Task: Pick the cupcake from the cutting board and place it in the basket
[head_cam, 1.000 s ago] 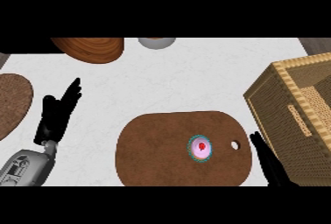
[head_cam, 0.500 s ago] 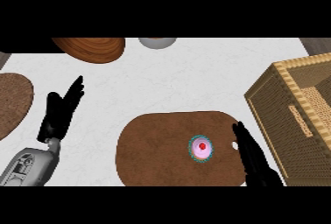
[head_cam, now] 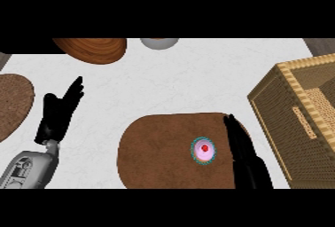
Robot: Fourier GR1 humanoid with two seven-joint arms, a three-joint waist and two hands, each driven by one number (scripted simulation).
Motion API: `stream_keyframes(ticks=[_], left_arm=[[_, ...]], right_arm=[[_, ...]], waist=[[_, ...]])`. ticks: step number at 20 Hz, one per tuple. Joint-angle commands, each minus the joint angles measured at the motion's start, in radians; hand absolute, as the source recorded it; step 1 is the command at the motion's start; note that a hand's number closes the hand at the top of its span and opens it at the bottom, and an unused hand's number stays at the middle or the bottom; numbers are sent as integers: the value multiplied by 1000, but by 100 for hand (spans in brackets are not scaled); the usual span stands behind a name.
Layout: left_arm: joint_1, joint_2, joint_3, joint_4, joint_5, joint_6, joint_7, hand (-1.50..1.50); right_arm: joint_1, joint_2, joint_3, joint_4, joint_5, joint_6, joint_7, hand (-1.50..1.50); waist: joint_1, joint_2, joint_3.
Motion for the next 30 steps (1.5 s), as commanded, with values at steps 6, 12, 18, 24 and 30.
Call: stream_keyframes(ticks=[6, 12, 18, 24, 30], left_arm=[[10, -49, 54, 6, -66, -53, 5, 0], [28, -37, 106, -28, -39, -109, 18, 0], [38, -92, 82, -57, -119, -82, 39, 0], [-50, -85, 168, 84, -113, -138, -20, 0], [-42, -83, 183, 46, -111, -142, 14, 0]], right_arm=[[-55, 63, -87, 109, -31, 36, -59, -150], [-104, 134, -79, 175, -23, 74, -23, -150], [-31, 135, -55, 259, -4, -32, -128, -150], [-80, 138, -126, 264, -40, 14, -144, -150], [-118, 105, -111, 372, 65, 6, -187, 150]], waist=[[0, 0, 0], [3, 0, 0], [1, 0, 0], [-2, 1, 0], [-1, 1, 0]])
